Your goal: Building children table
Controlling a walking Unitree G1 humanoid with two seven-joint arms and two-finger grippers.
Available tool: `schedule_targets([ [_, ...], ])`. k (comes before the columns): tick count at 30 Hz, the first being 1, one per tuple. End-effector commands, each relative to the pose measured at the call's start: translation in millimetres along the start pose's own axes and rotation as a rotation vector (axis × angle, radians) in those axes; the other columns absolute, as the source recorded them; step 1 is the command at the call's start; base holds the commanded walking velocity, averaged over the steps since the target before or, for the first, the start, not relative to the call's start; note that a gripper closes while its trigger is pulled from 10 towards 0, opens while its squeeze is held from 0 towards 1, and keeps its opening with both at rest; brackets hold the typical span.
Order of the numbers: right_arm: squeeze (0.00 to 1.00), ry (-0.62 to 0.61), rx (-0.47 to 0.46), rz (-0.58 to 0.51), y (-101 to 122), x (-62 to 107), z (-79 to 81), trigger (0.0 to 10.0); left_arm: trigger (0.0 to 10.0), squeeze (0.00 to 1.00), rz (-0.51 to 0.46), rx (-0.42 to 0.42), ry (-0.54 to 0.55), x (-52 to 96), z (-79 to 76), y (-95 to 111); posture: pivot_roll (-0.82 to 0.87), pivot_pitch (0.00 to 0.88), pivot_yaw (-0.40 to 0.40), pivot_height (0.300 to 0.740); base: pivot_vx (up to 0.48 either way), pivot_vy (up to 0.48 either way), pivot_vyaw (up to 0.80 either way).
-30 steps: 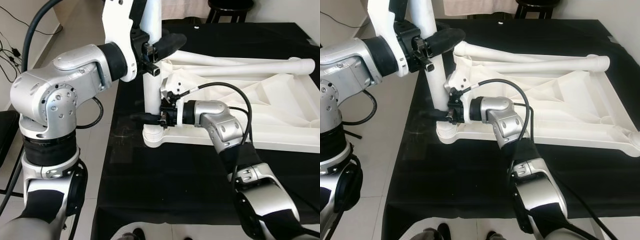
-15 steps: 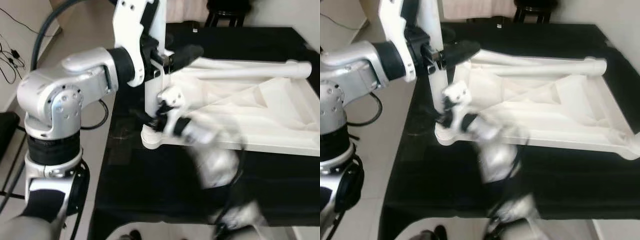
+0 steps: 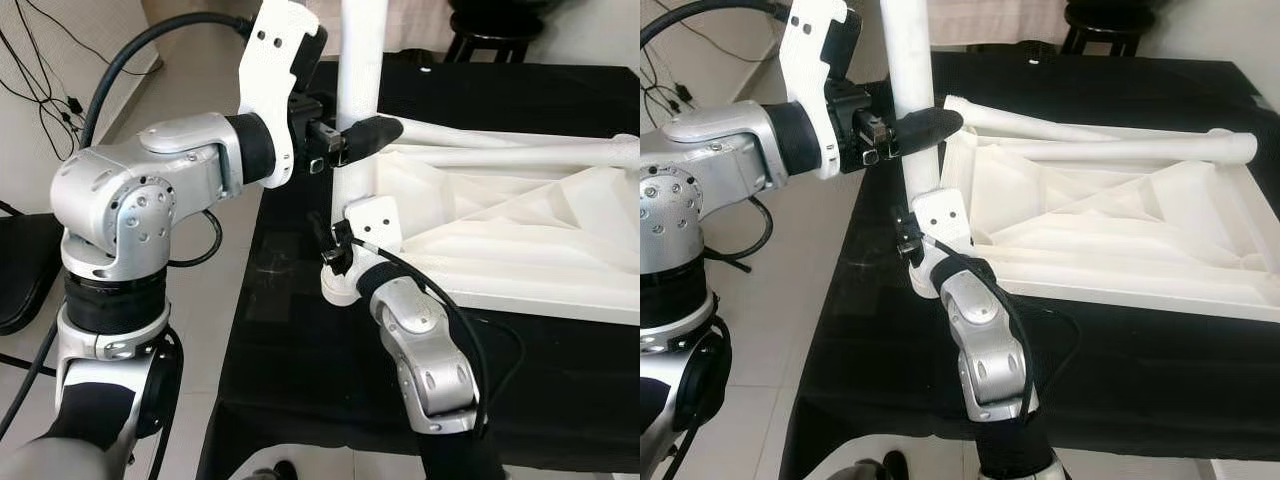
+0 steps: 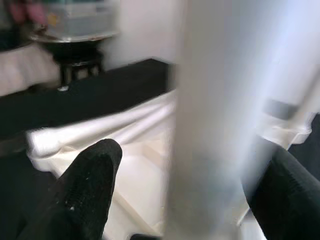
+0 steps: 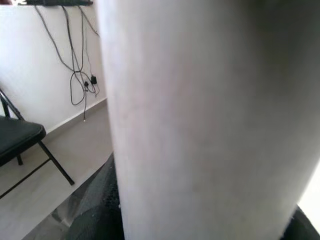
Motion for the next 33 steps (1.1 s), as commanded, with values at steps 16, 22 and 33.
schedule_targets([
  [16, 0.0, -0.07, -0.242, 0.057, -11, -3.0, -0.2, 10.0, 10.0, 0.0, 0.04, 0.069, 0.181, 101.5, 4.3, -61, 0.06, 0.241, -0.011, 0.74, 0.0, 0.0, 0.0],
  [22, 0.0, -0.041, -0.262, -0.017, -6, -4.0, -12.5, 10.0, 10.0, 0.0, 0.132, 0.032, 0.421, 124.5, 12.8, -107, 0.06, 0.248, -0.01, 0.74, 0.0, 0.0, 0.0],
  [33, 1.0, -0.015, -0.279, -0.089, -1, -4.9, -28.5, 10.0, 10.0, 0.0, 0.169, 0.122, 0.513, 136.5, -11.1, -145, 0.06, 0.263, -0.009, 0.74, 0.0, 0.0, 0.0],
])
Point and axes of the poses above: a point about 5 cm out from each wrist's last joint towards the gripper, its own x axis pointing back from the gripper into the wrist, its own y axis along the axis of the wrist's last joint, z = x × y, the point moved 3 cm from there along -x, pointing out of the wrist towards the gripper, and after that the axes turned 10 degrees about x, right-handed, at the moved point
